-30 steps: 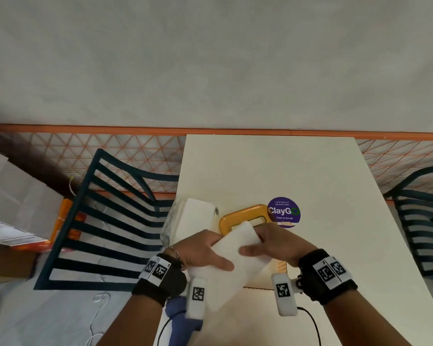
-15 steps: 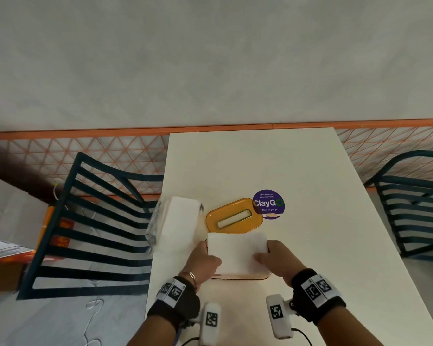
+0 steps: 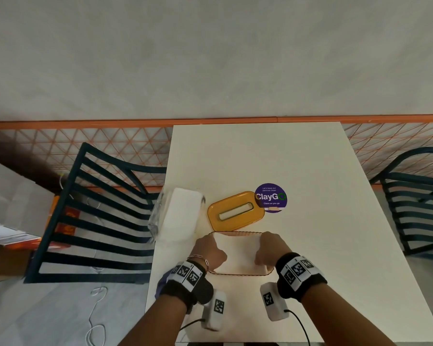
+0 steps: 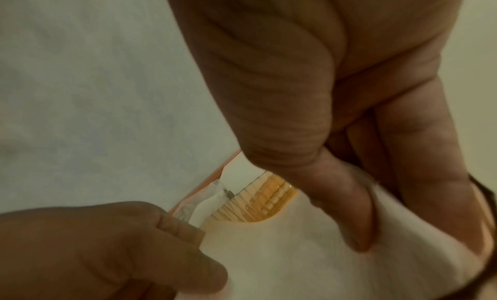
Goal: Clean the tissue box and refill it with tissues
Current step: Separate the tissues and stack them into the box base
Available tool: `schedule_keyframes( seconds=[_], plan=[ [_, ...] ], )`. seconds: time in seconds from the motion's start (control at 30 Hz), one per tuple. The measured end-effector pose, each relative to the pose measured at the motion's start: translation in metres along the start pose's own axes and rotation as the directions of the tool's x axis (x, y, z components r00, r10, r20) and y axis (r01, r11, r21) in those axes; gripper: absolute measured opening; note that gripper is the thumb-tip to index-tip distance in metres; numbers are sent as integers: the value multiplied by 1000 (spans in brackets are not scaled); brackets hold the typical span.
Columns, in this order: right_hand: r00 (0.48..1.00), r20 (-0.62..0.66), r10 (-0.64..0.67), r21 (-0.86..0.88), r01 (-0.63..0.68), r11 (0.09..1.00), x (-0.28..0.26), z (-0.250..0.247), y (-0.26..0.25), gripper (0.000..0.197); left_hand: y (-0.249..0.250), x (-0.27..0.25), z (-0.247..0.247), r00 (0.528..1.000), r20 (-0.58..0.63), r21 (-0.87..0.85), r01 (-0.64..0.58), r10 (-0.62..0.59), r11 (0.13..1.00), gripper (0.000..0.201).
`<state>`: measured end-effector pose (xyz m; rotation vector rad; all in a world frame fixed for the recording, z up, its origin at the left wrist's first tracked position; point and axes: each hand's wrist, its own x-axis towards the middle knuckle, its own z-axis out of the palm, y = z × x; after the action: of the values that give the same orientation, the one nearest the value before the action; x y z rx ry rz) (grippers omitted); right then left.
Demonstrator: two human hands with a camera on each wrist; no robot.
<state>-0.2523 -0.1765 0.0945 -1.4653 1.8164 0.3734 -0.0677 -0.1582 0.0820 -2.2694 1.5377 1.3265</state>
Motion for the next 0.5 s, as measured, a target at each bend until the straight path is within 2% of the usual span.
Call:
schedule_keyframes(
  seconds=[0.13, 0.3, 0.5],
  plan=[
    [1000, 6, -9, -15, 10, 1000, -1, -2, -5, 52, 4, 0, 3, 999, -48, 76, -8, 11, 997, 35],
    [999, -28, -24, -5, 24, 1000, -4, -3, -1, 29, 3, -4, 8, 994, -102, 78, -18, 26, 997, 48],
    [993, -113, -37, -79, 28, 997, -9, 2, -1, 31, 2, -7, 11, 990, -135, 109, -35, 49, 993, 53]
  ],
)
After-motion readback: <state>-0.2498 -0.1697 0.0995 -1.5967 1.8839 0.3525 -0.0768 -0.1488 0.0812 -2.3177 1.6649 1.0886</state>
